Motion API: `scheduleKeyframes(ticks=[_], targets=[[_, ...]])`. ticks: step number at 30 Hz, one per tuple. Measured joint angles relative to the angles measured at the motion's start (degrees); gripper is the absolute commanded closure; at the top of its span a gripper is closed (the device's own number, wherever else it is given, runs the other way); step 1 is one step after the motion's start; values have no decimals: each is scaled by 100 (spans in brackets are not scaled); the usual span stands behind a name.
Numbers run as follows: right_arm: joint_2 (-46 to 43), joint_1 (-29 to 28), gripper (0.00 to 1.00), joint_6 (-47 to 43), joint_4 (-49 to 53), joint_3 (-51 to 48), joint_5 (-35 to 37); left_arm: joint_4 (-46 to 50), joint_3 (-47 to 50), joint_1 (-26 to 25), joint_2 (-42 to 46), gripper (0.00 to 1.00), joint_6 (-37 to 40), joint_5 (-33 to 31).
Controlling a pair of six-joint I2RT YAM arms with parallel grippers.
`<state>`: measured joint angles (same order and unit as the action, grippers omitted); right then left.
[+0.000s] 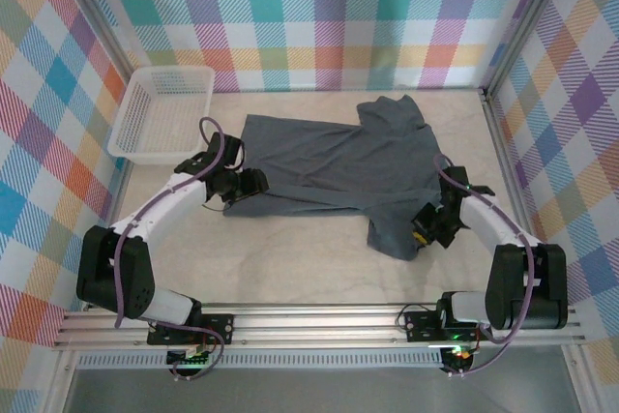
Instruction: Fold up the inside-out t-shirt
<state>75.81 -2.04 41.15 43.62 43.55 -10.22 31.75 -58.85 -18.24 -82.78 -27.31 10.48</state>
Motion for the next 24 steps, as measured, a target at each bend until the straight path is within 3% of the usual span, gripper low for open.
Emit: scheduleKeyframes(ticks=[4,9,10,11,12,15,18,19,20,22,24], targets=[[411,-315,100,203,39,1290,-249,-17,-4,-2,-28,44,-4,22],[2218,-162,100,389,-203,3729,-197,-22,-315,-7,-472,39,-7,96],[2579,-98,97,387,-214,4153,-85,-17,-400,-9,-564,38,-4,92],[3001,-17,79,382,-216,4634,59,11,-516,-11,-664,37,7,85],[3397,63,69,363,-192,5073,188,39,-625,-11,-737,36,22,55],[4249,232,63,203,-72,5851,415,177,-981,-11,-898,36,118,-72],[4419,356,62,11,-7,5591,538,284,-1416,-11,-1143,36,153,-243],[4297,372,63,-22,-42,5243,564,304,-1572,-9,-1270,42,149,-319],[4131,369,66,-55,-70,4841,575,332,-1740,2,-1436,56,149,-409],[3748,356,75,-127,-66,4081,588,382,-2065,11,-1849,100,96,-562],[3373,363,85,-190,-68,3440,629,444,-2422,37,-2361,100,79,-675]])
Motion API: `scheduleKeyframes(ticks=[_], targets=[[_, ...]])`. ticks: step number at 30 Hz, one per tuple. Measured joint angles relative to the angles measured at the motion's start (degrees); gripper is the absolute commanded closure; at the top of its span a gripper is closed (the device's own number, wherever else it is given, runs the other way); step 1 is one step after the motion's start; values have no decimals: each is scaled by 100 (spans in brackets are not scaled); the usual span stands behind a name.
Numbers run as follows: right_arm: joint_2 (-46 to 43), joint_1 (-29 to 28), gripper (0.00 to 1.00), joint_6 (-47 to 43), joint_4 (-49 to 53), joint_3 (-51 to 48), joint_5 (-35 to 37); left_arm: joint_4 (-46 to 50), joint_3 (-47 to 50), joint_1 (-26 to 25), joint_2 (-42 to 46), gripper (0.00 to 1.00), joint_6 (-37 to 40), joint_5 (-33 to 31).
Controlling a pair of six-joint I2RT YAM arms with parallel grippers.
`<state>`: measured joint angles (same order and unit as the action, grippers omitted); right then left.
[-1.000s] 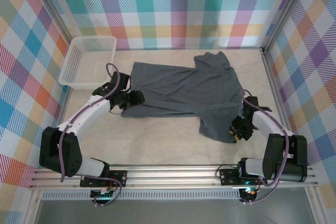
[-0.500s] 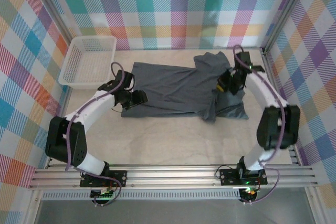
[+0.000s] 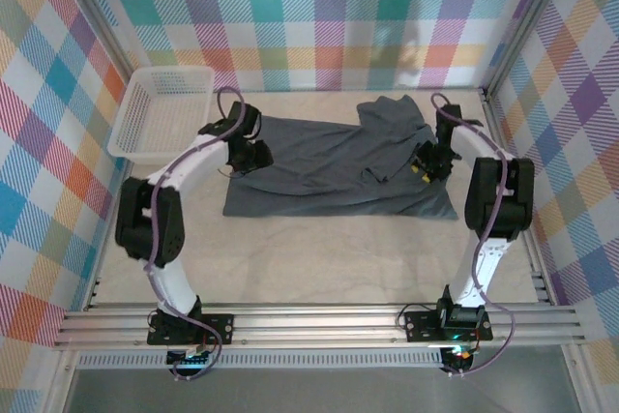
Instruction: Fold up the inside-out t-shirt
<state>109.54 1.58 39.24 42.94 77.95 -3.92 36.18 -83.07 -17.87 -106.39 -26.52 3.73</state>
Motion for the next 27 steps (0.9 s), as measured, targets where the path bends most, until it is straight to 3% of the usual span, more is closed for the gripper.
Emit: scheduleKeyframes(ticks=[4,7,11,18,27], targets=[[-415,44,99,-234,-7,-678,151,22,-570,59,-1082,100,-52,-42],[-385,140,100,-442,-20,-855,254,79,-684,136,-1569,100,-144,-48],[-212,188,99,-719,15,-872,304,-129,-376,234,-1394,100,-260,-57],[-402,188,98,-1043,-33,-1156,282,-640,1967,236,273,100,-586,114],[-1840,181,93,-752,31,-2863,240,-267,4234,-133,2472,100,-1034,92]])
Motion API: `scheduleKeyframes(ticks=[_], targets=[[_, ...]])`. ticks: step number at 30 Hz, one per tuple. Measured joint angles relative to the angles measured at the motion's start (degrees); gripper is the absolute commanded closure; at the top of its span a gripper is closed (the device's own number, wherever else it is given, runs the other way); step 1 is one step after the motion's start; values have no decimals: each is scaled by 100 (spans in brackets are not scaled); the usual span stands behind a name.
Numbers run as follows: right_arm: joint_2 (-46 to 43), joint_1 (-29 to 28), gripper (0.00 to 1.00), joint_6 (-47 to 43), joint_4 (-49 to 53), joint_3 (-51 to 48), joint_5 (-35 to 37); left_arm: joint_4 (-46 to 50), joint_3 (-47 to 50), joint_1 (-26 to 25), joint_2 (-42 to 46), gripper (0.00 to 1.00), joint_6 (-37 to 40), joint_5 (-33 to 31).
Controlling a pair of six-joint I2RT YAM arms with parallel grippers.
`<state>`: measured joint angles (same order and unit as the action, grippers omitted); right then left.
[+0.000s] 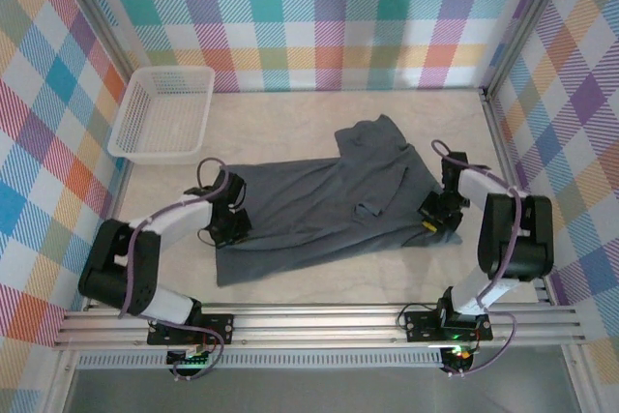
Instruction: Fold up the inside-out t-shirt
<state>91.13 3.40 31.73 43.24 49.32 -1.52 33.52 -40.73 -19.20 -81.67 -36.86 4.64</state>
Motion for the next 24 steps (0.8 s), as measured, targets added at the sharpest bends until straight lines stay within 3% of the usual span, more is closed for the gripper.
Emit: scheduleKeyframes(ticks=[2,3,5,8,12,17,24], targets=[[-284,0,86,61,236,-229,13,146,90,-42,304,100,-48,0],[-380,0,82,66,378,-245,2,166,83,-59,426,93,-48,-4],[-597,-26,74,-28,575,-85,-101,166,-9,-85,699,69,0,-28],[-702,-151,61,-356,527,737,-271,109,-544,-98,748,51,157,-144],[-238,-291,56,-861,15,2179,-251,-223,-1580,-98,420,48,485,-378],[1497,-302,54,-1366,-446,4098,120,-562,-2337,-98,-46,48,938,-802],[3394,-302,52,-1696,-334,5355,214,-621,-2586,-98,-367,47,1279,-1163]])
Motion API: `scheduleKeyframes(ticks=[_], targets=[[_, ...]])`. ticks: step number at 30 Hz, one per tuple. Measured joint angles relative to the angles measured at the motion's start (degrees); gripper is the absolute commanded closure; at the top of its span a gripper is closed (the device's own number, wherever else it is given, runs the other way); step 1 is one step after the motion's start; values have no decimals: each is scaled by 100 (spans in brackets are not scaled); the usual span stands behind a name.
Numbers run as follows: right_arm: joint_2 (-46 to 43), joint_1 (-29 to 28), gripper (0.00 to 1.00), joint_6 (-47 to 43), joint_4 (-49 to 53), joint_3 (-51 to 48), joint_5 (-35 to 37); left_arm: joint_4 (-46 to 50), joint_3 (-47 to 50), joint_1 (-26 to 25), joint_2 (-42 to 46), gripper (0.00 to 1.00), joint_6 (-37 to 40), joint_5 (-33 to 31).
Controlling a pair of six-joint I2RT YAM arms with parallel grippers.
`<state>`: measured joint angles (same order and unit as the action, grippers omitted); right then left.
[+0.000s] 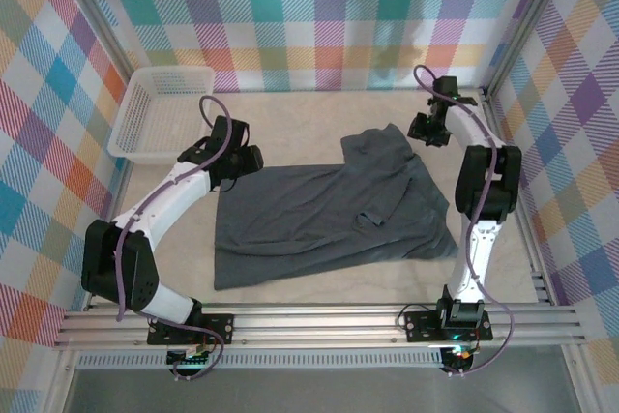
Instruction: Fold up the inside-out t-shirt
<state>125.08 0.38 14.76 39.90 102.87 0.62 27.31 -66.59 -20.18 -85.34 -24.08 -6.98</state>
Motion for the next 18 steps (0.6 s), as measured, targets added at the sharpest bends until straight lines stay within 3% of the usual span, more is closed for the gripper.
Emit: scheduleKeyframes(ticks=[11,18], targets=[[540,0,55,-66,140,162,-811,-28,0,7,-24,46,57,-103],[887,-37,52,-72,334,684,-953,-35,0,7,-74,47,59,-111]])
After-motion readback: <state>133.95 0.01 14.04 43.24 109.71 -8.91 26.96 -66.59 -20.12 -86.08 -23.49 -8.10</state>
